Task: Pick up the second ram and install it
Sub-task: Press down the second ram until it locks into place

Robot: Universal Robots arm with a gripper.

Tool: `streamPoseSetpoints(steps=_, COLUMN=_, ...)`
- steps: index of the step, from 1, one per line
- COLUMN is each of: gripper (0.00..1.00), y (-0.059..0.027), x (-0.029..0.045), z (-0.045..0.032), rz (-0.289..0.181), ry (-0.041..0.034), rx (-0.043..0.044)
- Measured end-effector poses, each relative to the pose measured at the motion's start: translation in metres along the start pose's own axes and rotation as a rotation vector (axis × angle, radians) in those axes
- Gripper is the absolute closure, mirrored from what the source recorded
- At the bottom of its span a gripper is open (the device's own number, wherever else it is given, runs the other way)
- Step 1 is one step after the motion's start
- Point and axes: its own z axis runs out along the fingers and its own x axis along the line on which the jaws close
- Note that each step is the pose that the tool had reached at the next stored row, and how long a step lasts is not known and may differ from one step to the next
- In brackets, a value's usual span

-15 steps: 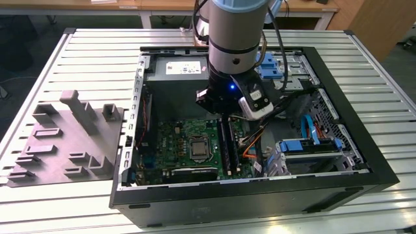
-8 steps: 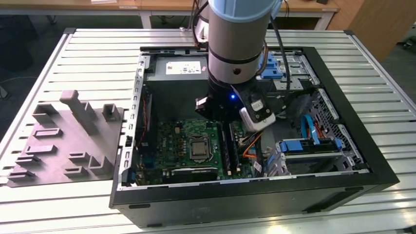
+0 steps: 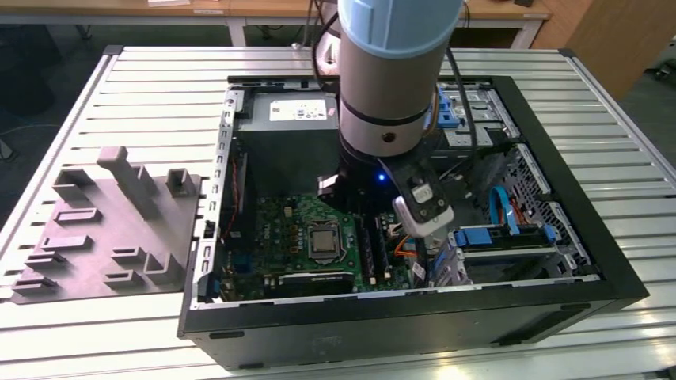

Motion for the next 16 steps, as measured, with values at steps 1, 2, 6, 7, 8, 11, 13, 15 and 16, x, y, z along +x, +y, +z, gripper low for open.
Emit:
streamPoseSetpoints(steps=1, gripper=0.90, y=-0.0028, x=-0.0002, z=-0.0001, rz=0.001, ry=0.0000, rx=0.0000)
streamPoseSetpoints(steps=2, gripper=0.90, y=-0.0056, x=-0.0004, z=-0.0002, rz=0.002, ry=-0.0001, rx=0.0000)
streamPoseSetpoints(steps=6, gripper=0.90, y=-0.0142, x=-0.0009, z=-0.0004, rz=0.008, ry=0.0011, rx=0.0005)
streamPoseSetpoints(steps=7, gripper=0.90, y=-0.0160, x=-0.0011, z=-0.0004, rz=0.011, ry=0.0014, rx=0.0006)
streamPoseSetpoints(steps=8, gripper=0.90, y=-0.0175, x=-0.0011, z=-0.0002, rz=0.013, ry=0.0015, rx=0.0006)
streamPoseSetpoints(steps=11, gripper=0.90, y=-0.0207, x=-0.0015, z=0.0017, rz=0.018, ry=0.0018, rx=0.0009)
streamPoseSetpoints(steps=13, gripper=0.90, y=-0.0228, x=-0.0017, z=0.0029, rz=0.020, ry=0.0016, rx=0.0011)
streamPoseSetpoints(steps=15, gripper=0.90, y=-0.0252, x=-0.0021, z=0.0044, rz=0.023, ry=0.0015, rx=0.0013)
streamPoseSetpoints(steps=16, gripper=0.90, y=-0.0260, x=-0.0024, z=0.0052, rz=0.024, ry=0.0013, rx=0.0013)
